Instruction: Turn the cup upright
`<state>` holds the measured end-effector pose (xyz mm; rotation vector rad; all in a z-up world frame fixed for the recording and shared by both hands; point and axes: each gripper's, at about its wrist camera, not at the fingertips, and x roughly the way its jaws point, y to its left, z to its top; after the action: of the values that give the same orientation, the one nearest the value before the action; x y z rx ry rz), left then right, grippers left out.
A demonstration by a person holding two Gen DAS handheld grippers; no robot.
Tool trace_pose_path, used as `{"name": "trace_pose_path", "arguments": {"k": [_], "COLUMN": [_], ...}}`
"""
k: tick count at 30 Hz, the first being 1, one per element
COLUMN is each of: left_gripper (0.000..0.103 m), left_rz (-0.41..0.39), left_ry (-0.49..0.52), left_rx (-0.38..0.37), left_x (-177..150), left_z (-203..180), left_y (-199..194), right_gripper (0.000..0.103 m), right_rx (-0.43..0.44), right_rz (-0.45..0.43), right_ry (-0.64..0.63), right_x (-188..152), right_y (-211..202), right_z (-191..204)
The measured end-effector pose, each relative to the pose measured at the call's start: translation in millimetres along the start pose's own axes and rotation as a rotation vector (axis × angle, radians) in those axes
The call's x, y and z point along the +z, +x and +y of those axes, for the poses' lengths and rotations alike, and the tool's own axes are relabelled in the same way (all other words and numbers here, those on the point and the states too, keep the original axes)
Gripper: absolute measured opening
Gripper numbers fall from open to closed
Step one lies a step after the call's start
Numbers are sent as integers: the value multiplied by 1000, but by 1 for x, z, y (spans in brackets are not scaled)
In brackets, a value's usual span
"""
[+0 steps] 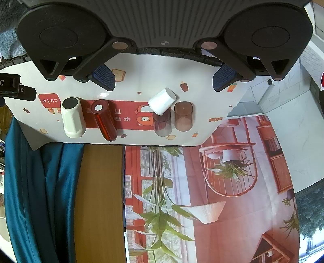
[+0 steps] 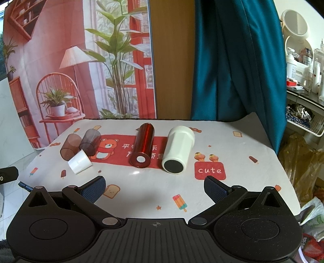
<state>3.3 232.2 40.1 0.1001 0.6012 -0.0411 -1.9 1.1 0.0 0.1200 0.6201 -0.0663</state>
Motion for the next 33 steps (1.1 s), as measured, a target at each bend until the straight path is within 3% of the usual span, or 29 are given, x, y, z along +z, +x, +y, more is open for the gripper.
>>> {"name": "trace_pose_path", "arguments": {"k": [33], "left_gripper": [103], "left_rz": [17], "left_ry": [-1], "left_rx": [-2], "left_x": [-1], "left_z": [1], "left_y": [2], "right_gripper": [103], "right_rx": [3], "right_rz": [7], "right_ry": [3], "right_x": [-6], "right_y": [2], "right_z": [2]}}
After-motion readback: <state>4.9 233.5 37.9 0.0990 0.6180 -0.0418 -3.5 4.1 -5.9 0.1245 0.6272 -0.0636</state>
